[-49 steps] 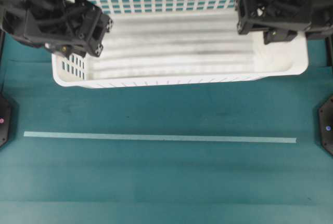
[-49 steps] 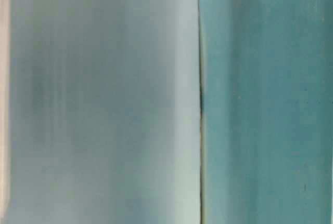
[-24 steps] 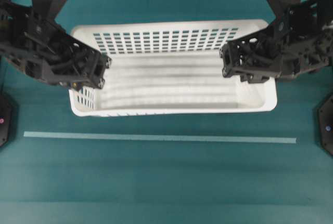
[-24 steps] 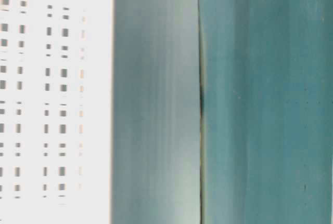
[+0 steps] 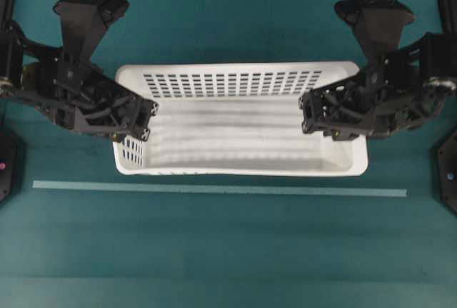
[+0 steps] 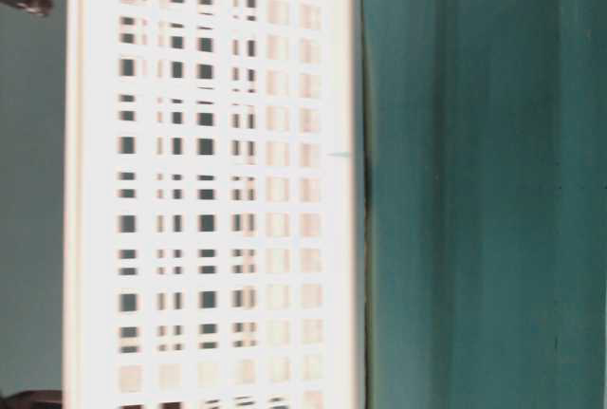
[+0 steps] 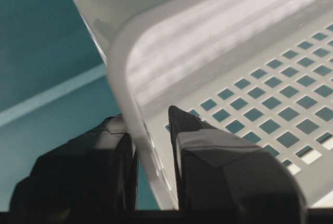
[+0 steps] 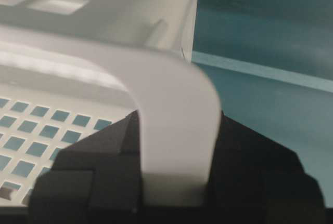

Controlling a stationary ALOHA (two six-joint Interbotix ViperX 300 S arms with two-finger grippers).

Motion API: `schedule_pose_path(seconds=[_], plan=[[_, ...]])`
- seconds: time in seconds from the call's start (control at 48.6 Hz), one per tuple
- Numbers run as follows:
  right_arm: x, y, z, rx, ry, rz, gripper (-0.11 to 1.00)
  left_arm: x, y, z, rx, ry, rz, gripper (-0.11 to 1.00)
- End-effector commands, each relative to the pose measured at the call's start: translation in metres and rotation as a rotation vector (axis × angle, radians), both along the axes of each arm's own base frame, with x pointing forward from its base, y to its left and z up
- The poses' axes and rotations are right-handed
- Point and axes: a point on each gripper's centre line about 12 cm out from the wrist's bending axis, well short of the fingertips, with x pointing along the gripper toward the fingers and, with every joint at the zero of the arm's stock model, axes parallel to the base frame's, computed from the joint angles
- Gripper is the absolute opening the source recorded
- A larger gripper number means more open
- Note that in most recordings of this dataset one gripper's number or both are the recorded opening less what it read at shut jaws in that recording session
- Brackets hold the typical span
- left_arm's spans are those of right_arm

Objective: Lift the white basket with both hands.
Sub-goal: 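Move the basket forward and lower it onto the table with both grippers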

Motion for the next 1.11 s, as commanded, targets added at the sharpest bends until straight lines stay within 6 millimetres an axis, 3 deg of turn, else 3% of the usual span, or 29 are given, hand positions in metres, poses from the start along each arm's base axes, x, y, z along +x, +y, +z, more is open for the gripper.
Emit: schedule_pose_path(seconds=[0.0,0.391,0.576,1.09], plan=[[0.002,0.008,-0.016,0.001,0.023,0.034,0.2,-0.001,0.004,-0.008,0.009,-0.007,0.003,0.13],[0.023,0.009,-0.062,-0.006,0.049,0.042,0.2,0.015,0.005,-0.058,0.003,0.059,-0.001,0.11],[0.027,0.009,-0.079,-0.005,0.056,0.034,0.2,0.014,0.006,-0.081,0.003,0.077,0.0,0.11],[0.027,0.009,-0.116,-0.004,0.036,0.014,0.2,0.022,0.012,-0.114,0.002,0.075,0.008,0.09]])
